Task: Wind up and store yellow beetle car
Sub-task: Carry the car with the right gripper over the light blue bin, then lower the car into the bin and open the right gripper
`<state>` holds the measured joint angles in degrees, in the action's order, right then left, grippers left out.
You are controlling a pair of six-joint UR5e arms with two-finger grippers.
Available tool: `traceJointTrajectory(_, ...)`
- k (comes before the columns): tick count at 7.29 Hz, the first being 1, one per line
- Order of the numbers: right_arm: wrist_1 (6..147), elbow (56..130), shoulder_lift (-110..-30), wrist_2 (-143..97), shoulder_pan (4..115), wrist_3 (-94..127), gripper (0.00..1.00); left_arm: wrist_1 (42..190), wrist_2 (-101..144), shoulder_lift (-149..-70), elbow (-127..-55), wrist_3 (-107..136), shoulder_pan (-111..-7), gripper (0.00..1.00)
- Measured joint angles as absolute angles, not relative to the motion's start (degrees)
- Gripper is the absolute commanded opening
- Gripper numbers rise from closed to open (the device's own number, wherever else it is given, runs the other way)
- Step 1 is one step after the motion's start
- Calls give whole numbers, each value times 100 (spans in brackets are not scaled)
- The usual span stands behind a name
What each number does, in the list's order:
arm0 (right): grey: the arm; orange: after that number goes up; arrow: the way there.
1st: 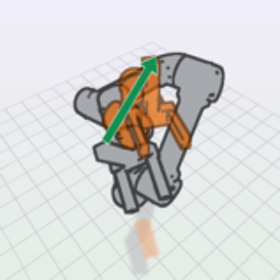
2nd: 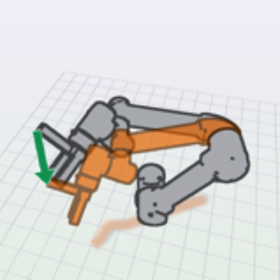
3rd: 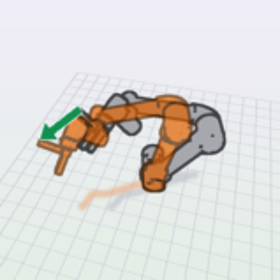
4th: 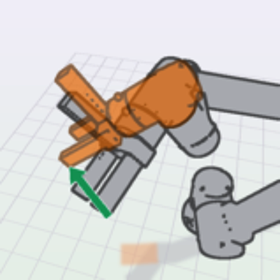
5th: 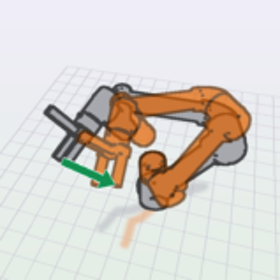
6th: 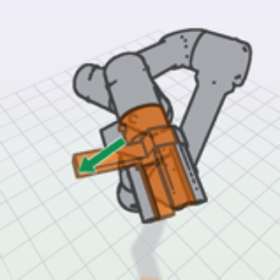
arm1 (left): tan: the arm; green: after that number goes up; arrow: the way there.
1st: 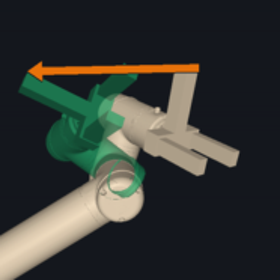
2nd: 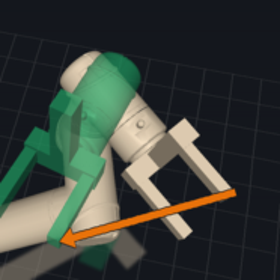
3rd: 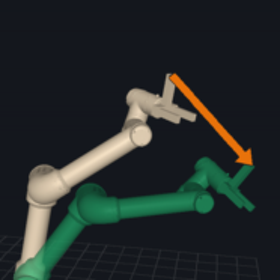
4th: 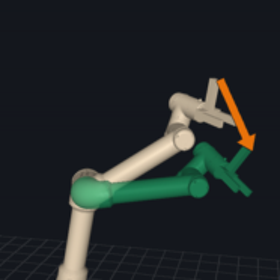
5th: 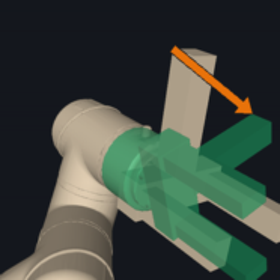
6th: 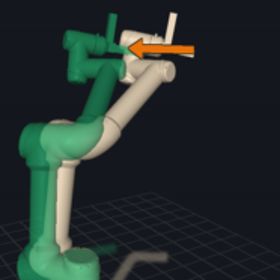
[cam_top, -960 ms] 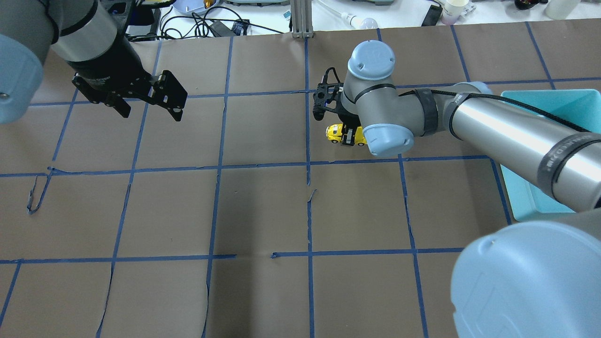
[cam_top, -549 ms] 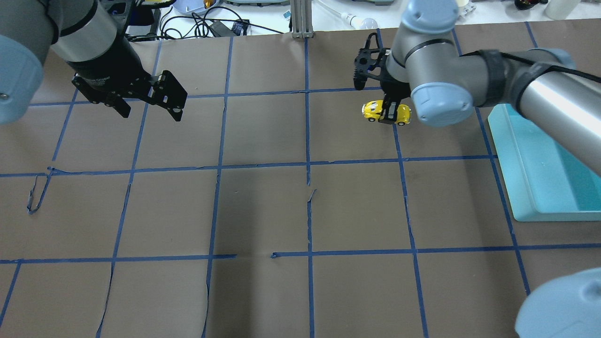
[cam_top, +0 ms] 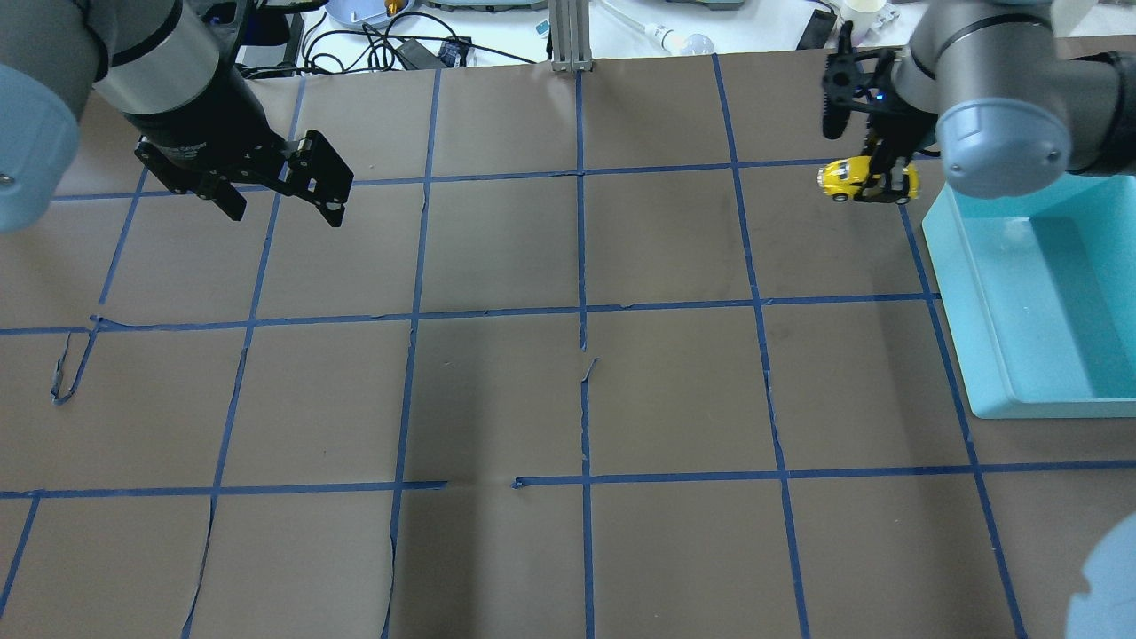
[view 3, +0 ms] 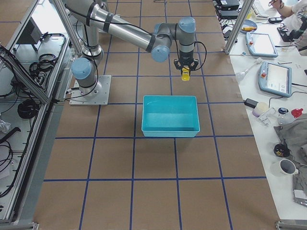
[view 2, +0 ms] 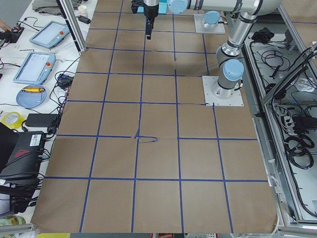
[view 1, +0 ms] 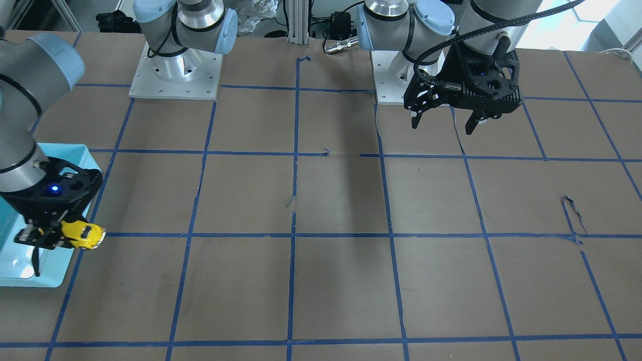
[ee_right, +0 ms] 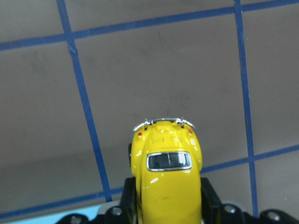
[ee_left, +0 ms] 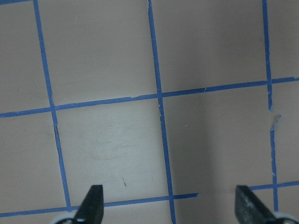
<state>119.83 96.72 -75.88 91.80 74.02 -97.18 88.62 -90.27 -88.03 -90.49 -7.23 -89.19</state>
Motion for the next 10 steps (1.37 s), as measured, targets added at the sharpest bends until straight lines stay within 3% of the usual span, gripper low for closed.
traceJointTrajectory(4, 11989, 9900, -7523, 9115, 5833, -11631, 0, 8859, -9034, -8798, -9045, -721, -8912, 100)
traceJointTrajectory(7, 12096, 10248, -7128, 9000, 5572, -11968, 0, 8861, -9041, -8798, -9051, -724, -8912, 100)
traceJointTrajectory(8, 12106, 10268, -6988, 8990, 5561, -11984, 6, 8865, -9050, -8798, -9048, -727, -8912, 100)
traceJointTrajectory(9, 12110, 10275, -6910, 8999, 5558, -11990, 24, 8867, -9052, -8798, -9045, -729, -8912, 100)
traceJointTrajectory(10, 12109, 10275, -6875, 9021, 5556, -11988, 80, 8868, -9051, -8798, -9045, -728, -8912, 100)
